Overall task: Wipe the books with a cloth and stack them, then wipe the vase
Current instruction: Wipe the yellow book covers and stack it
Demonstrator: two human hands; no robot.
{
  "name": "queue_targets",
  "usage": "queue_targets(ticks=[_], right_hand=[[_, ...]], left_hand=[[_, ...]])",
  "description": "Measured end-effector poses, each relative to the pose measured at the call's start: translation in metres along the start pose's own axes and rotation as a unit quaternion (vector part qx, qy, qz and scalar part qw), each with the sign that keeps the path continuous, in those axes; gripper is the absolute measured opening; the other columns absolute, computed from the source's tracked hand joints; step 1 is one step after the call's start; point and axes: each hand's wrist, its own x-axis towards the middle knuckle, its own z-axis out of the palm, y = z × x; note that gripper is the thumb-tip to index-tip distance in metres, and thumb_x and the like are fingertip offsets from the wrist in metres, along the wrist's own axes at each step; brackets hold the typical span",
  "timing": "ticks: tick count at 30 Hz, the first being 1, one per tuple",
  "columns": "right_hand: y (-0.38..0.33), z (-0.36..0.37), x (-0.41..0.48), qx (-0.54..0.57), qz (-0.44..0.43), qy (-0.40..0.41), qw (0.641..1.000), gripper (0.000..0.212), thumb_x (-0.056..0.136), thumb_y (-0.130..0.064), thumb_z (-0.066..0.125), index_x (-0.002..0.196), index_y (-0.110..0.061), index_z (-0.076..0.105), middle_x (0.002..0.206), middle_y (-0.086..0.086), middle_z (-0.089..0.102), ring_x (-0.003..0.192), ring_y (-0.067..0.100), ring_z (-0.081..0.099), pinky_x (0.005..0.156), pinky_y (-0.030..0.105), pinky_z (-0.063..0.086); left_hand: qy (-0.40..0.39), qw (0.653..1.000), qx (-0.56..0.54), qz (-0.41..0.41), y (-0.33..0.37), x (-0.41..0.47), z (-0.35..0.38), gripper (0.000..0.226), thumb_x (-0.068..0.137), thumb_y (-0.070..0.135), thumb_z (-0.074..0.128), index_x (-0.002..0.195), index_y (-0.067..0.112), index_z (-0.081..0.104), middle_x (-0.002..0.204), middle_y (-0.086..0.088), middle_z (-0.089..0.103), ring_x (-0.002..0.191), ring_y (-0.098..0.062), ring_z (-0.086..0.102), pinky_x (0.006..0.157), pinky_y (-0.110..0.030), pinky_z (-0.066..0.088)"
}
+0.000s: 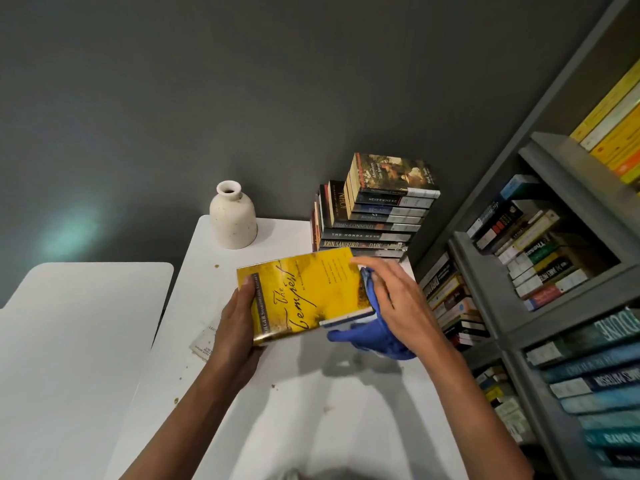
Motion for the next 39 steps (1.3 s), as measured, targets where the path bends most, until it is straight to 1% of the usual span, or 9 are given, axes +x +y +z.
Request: queue_targets(ticks=[4,10,16,19,23,29,33,37,39], right_hand=[[-0.004,-0.013,-0.006,-0.084,-0.02,-0.126,0.988,0.065,0.095,-0.008,0.035,0.135,-0.058,0.031,0.091,-0.011,0.034,0.07,0.02,0.05,0.067,0.041,0.049],[-0.028,0.009,-0.008,0.058,0.014,0.209,0.976,0.02,0.098,-0.011,0.044,0.116,-0.018,0.047,0.108,-0.001,0.055,0.091,0.01,0.056,0.076,0.026,0.048],[-0.064,0.057,-0.003,0.004,-0.048,0.216,0.975,0.006,0.098,-0.021,0.049,0.098,-0.015,0.048,0.093,0.003,0.048,0.067,0.014,0.053,0.049,0.035,0.047],[-0.064,0.059,-0.009,-0.053,-0.128,0.185,0.973,0.007,0.098,-0.027,0.047,0.1,-0.02,0.046,0.091,0.005,0.052,0.062,0.018,0.057,0.043,0.032,0.048],[-0.032,0.024,0.008,-0.046,-0.049,0.271,0.96,0.016,0.098,-0.032,0.046,0.103,-0.02,0.054,0.097,0.006,0.05,0.069,0.013,0.054,0.047,0.034,0.052],[-0.025,0.007,0.003,-0.053,-0.118,0.083,0.988,0.051,0.073,-0.067,0.062,0.107,-0.03,0.069,0.115,-0.006,0.05,0.086,0.012,0.06,0.066,0.024,0.051],[-0.017,-0.003,0.01,-0.025,-0.109,0.046,0.993,0.027,0.079,-0.047,0.059,0.096,-0.028,0.07,0.108,-0.012,0.052,0.082,0.014,0.062,0.068,0.03,0.052],[-0.008,-0.019,0.018,0.077,-0.066,0.022,0.995,0.024,0.074,-0.037,0.075,0.094,-0.024,0.073,0.101,-0.009,0.056,0.094,0.002,0.056,0.082,0.017,0.042],[-0.002,-0.027,0.02,0.099,-0.046,0.005,0.994,0.023,0.072,-0.021,0.08,0.094,-0.023,0.072,0.099,-0.009,0.058,0.094,0.001,0.056,0.085,0.014,0.04]], left_hand=[[0.023,0.998,-0.005,-0.05,0.008,0.008,-0.006,0.046,0.1,0.044,0.044,0.126,0.009,0.056,0.098,-0.017,0.071,0.054,-0.021,0.067,0.038,-0.022,0.047],[0.074,0.995,-0.045,-0.049,0.004,0.009,0.006,0.039,0.103,0.037,0.039,0.133,0.015,0.047,0.123,-0.016,0.064,0.083,-0.028,0.066,0.044,-0.027,0.053],[0.081,0.993,-0.062,-0.061,0.007,0.008,0.026,0.034,0.105,0.026,0.037,0.134,0.01,0.045,0.121,-0.018,0.064,0.08,-0.025,0.068,0.044,-0.028,0.054],[0.075,0.991,-0.075,-0.078,0.011,0.006,0.025,0.029,0.105,0.023,0.035,0.127,0.01,0.049,0.097,-0.014,0.066,0.06,-0.021,0.068,0.039,-0.025,0.051],[0.069,0.988,-0.074,-0.117,0.019,-0.002,0.02,0.03,0.105,0.019,0.037,0.129,0.007,0.048,0.08,-0.016,0.066,0.043,-0.021,0.065,0.033,-0.028,0.048],[0.051,0.971,-0.087,-0.215,0.033,-0.005,0.012,0.026,0.105,0.015,0.036,0.098,-0.005,0.051,0.09,-0.022,0.062,0.063,-0.037,0.067,0.034,-0.042,0.051],[0.019,0.966,-0.102,-0.236,0.035,-0.009,0.006,0.034,0.104,0.014,0.037,0.128,-0.009,0.043,0.121,-0.029,0.053,0.093,-0.044,0.061,0.05,-0.055,0.056],[-0.004,0.979,0.071,-0.192,0.031,-0.015,0.006,0.066,0.096,0.057,0.041,0.148,0.017,0.035,0.13,-0.023,0.049,0.097,-0.037,0.058,0.071,-0.057,0.057],[0.041,0.967,0.247,-0.052,0.034,-0.019,0.012,0.118,0.057,0.099,0.025,0.153,0.031,0.019,0.152,-0.01,0.034,0.125,-0.034,0.045,0.103,-0.053,0.043]])
